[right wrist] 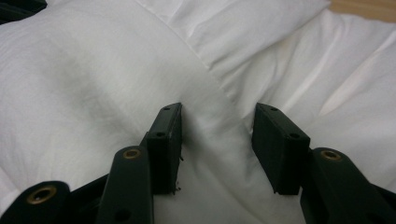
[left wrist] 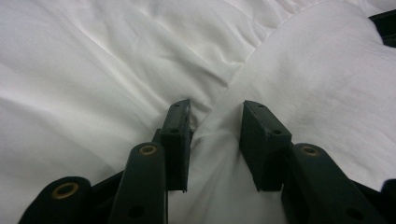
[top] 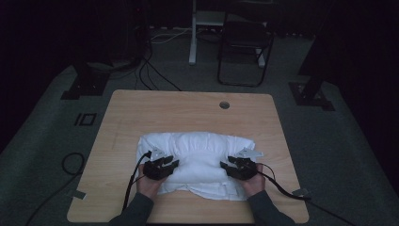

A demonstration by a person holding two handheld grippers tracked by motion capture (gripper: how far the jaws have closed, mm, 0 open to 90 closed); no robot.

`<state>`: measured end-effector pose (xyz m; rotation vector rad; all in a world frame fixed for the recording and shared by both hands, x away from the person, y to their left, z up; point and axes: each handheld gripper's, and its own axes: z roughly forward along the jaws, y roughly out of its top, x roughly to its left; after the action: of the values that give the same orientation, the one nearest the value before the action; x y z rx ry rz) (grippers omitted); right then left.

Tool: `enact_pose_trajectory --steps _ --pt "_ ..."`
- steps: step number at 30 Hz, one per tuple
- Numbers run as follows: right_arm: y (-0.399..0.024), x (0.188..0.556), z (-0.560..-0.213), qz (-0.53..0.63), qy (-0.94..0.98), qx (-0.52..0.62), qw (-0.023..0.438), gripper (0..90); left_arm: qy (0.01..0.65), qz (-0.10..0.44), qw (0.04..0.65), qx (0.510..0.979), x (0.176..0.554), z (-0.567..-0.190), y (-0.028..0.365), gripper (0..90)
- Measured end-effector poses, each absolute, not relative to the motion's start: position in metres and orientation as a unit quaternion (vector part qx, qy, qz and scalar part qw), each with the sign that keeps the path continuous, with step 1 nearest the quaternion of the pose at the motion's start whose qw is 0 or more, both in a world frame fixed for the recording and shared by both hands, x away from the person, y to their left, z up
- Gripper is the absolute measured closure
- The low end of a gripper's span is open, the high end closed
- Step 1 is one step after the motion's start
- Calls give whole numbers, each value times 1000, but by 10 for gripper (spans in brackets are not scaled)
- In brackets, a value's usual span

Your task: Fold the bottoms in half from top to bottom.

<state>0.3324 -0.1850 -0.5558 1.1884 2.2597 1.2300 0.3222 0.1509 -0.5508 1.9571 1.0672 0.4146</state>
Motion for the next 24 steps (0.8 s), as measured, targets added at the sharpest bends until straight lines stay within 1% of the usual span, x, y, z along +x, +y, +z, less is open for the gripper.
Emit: enact_pose_trajectory --steps 4,7,15,19,24 --pt "-182 321 -561 432 784 416 160 527 422 180 415 786 317 -553 149 636" --pt "-180 314 -568 439 778 413 178 527 424 180 414 785 316 -558 149 639" --pt "-176 313 -571 430 784 404 194 535 423 198 400 789 314 -562 147 665" --pt "-175 317 -571 430 785 404 188 535 420 199 400 790 318 -562 148 673" --pt "-169 332 -570 431 788 399 186 535 432 199 403 782 330 -562 157 673"
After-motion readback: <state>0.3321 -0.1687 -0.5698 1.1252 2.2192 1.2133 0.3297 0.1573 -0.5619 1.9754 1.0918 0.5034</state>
